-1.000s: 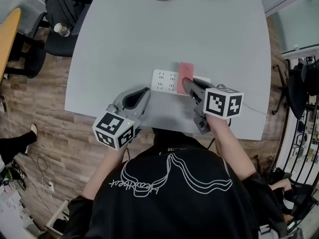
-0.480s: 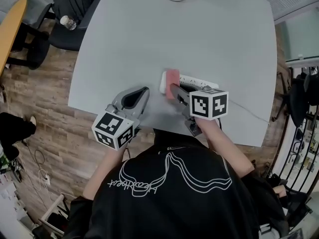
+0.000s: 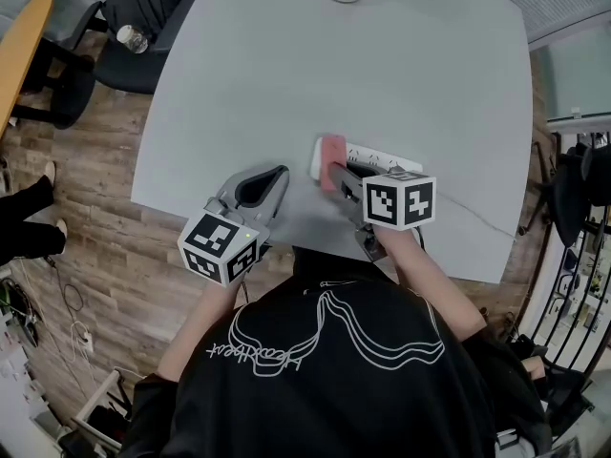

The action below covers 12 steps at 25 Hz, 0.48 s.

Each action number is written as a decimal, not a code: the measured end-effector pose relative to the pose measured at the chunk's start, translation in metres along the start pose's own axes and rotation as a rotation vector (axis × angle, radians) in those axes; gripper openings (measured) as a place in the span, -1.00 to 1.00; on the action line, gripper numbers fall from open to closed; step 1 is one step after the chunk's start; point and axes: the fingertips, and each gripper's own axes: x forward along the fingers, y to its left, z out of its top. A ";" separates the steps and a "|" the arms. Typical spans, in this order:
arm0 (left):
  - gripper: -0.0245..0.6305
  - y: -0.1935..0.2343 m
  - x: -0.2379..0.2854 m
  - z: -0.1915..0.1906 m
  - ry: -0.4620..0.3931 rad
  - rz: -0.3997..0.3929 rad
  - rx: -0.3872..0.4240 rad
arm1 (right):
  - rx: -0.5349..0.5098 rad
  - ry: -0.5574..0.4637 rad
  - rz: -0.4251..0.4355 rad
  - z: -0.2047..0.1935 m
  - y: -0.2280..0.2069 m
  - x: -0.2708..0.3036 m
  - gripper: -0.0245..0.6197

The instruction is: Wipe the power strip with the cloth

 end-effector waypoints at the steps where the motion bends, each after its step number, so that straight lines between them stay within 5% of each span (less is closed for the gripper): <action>1: -0.88 -0.001 0.000 0.000 0.000 -0.002 0.002 | 0.000 0.000 -0.004 0.000 0.000 0.000 -0.80; 12: -0.88 -0.012 0.003 0.004 0.000 -0.028 0.029 | 0.017 -0.010 -0.043 -0.007 -0.013 -0.015 -0.80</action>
